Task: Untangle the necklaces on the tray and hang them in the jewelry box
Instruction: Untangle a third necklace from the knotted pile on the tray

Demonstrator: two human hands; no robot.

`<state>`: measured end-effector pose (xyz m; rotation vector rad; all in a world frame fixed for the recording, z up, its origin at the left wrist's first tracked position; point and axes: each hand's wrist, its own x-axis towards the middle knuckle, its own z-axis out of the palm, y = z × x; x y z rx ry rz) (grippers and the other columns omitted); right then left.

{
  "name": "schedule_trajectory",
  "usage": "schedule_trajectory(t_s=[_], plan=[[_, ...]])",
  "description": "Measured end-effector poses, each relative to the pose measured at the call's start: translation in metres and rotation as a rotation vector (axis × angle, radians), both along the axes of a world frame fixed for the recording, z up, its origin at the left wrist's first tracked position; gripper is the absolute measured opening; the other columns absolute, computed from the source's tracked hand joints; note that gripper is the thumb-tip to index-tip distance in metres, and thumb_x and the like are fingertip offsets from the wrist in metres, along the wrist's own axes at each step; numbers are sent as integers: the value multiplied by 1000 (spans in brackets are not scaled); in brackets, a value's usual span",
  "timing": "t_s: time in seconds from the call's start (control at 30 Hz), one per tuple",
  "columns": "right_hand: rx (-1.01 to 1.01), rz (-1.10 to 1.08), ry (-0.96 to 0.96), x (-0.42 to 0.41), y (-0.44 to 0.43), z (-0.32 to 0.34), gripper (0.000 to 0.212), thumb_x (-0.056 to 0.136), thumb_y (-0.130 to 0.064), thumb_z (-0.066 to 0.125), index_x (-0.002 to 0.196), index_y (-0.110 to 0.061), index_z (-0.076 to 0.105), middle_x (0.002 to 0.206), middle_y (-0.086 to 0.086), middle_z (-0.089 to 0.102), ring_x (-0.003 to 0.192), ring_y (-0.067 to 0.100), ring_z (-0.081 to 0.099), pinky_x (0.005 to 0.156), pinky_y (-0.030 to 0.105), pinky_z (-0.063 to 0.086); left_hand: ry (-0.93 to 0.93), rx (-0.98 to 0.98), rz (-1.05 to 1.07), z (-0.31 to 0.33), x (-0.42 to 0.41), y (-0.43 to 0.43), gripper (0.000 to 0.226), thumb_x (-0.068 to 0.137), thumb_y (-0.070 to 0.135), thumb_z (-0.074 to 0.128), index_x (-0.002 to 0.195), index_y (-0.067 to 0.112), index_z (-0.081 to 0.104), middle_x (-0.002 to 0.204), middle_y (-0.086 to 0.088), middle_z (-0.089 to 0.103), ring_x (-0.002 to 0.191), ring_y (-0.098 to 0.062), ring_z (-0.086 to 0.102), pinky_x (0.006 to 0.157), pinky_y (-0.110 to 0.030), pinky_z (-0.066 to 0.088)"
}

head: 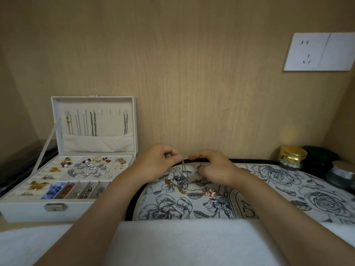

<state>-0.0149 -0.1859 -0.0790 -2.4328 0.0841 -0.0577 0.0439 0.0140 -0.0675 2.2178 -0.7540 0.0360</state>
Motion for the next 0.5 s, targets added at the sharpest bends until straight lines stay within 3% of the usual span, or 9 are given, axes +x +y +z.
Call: schedule_trajectory(t_s=[0.07,0.17,0.23,0.3,0.37,0.5], plan=[[343,120,-16,-3,11,4,32,89,-16,65,118,-26,71,114,-3,73,110,9,66,101,28,48,-14,7,-18,1,-2,-2,13,91,40,67,86,30,74,81,7,68,73,-10,62,72,-31,52],[508,172,-69,-5,17,5,10,93,-11,67,99,-12,75,86,5,78,79,13,70,81,23,55,15,-8,-39,4,-2,-1,13,90,42,67,87,32,74,85,5,69,76,-28,68,70,-44,57],[510,133,-121,-4,13,3,9,93,-13,68,92,-9,76,83,6,78,77,14,69,77,24,55,67,-8,-60,6,-2,1,14,92,40,65,87,31,75,86,0,73,73,-35,68,67,-48,57],[542,103,-131,-2,9,1,11,94,-12,67,92,-6,75,85,7,78,78,14,70,76,22,56,100,5,-63,6,-1,3,18,95,36,62,86,29,75,83,-5,75,53,-28,58,54,-39,50],[644,101,-126,-1,8,2,11,95,-8,63,93,-1,71,84,11,77,77,15,71,73,23,57,143,-18,-58,5,-1,3,20,98,30,59,86,26,75,83,-8,75,46,-18,47,50,-31,39],[710,121,-134,-1,10,2,16,98,-11,59,97,-1,71,84,17,74,74,19,71,72,26,56,184,-59,-41,7,-8,0,15,100,24,56,93,21,69,84,7,77,44,-16,54,53,-35,44]])
